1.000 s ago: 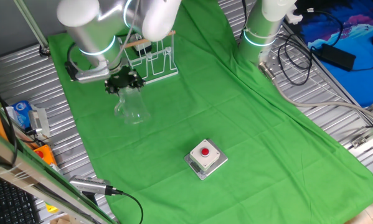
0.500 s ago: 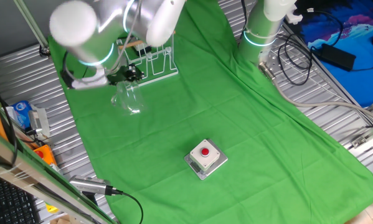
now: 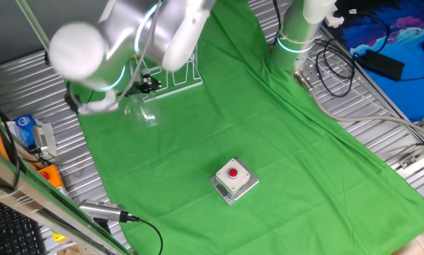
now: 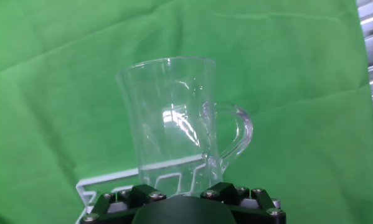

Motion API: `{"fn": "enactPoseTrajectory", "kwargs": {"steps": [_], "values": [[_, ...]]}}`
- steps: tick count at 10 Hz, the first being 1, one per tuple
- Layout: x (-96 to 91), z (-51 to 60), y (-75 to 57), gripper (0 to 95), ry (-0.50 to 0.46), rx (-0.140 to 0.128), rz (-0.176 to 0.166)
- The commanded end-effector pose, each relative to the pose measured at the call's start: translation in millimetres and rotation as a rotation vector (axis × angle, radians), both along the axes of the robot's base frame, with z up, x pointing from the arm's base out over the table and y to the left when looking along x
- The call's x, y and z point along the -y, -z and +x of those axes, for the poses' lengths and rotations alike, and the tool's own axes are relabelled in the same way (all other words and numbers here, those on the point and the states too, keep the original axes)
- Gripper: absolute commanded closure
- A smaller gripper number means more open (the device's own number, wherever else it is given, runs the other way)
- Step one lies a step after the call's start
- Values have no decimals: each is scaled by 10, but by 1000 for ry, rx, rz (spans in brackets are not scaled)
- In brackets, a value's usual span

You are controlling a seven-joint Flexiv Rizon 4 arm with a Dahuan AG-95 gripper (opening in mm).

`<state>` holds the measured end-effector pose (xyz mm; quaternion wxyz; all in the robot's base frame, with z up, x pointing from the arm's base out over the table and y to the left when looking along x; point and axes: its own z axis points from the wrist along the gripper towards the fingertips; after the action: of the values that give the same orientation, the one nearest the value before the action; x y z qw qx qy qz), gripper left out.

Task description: Put the cup on the cup rack

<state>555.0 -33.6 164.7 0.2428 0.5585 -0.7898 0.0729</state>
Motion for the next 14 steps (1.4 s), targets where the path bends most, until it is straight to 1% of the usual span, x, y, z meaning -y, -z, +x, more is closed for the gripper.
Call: {"fn": "enactPoseTrajectory", "kwargs": {"steps": [1, 2, 3, 4, 8, 12, 14], "values": [[8, 15, -19, 950, -2, -14, -28], [6, 21, -21, 950, 1, -10, -26], [5, 28, -21, 950, 12, -2, -17], [7, 34, -18, 950, 13, 0, -12], [24, 52, -8, 950, 9, -2, -7], [29, 43, -9, 950, 7, -2, 2], [29, 42, -8, 950, 14, 3, 9]]}}
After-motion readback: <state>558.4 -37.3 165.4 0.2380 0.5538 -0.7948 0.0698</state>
